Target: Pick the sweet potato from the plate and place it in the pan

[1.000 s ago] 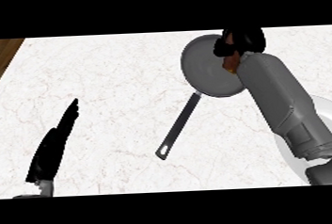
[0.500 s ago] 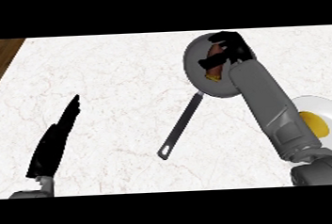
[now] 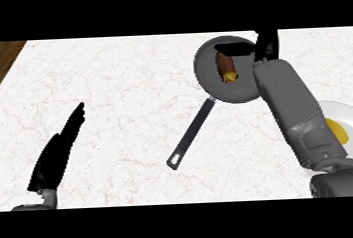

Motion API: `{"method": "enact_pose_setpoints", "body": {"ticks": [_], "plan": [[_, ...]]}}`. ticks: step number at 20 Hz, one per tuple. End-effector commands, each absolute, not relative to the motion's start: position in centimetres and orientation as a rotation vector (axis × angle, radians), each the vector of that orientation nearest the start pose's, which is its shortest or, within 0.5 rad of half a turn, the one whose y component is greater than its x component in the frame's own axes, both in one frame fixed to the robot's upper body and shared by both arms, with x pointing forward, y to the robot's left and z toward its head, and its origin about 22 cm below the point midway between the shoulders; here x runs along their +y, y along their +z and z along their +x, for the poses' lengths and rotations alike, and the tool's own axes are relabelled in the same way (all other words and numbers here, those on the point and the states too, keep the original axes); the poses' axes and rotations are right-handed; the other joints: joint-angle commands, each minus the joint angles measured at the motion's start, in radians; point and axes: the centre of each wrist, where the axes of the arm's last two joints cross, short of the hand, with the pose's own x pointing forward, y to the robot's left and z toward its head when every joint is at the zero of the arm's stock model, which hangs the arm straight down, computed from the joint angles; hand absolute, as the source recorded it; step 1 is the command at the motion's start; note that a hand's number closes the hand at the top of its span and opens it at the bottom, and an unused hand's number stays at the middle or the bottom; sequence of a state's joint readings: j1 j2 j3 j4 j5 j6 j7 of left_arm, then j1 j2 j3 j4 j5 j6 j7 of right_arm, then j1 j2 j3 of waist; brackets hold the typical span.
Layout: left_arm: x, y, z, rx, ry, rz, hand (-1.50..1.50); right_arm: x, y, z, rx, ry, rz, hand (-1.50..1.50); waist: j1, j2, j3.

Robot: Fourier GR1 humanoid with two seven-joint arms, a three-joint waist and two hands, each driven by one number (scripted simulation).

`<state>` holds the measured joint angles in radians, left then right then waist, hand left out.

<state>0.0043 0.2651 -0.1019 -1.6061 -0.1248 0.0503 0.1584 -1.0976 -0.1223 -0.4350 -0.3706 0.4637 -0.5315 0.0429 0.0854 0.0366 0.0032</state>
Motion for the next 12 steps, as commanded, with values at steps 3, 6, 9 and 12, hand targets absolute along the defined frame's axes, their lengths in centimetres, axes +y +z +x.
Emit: {"method": "enact_pose_setpoints", "body": {"ticks": [3,6,9,12], "plan": [[26.2,1.4,23.1,-1.427,-0.314,0.293,0.0,-22.2,8.0,45.4,-1.42,-0.325,-0.732,-1.5,-0.013,-0.007,0.0],[27.7,2.2,24.1,-1.417,-0.301,0.298,0.0,-26.3,7.8,44.9,-1.432,-0.372,-0.762,-1.5,-0.033,-0.012,-0.001],[27.6,2.3,23.4,-1.409,-0.29,0.312,0.0,-28.0,5.4,43.5,-1.483,-0.411,-0.76,-1.5,-0.053,-0.025,-0.001],[27.4,1.6,23.1,-1.378,-0.26,0.31,0.0,-33.2,5.5,42.2,-1.502,-0.337,-0.784,-1.5,-0.068,-0.029,-0.002]]}}
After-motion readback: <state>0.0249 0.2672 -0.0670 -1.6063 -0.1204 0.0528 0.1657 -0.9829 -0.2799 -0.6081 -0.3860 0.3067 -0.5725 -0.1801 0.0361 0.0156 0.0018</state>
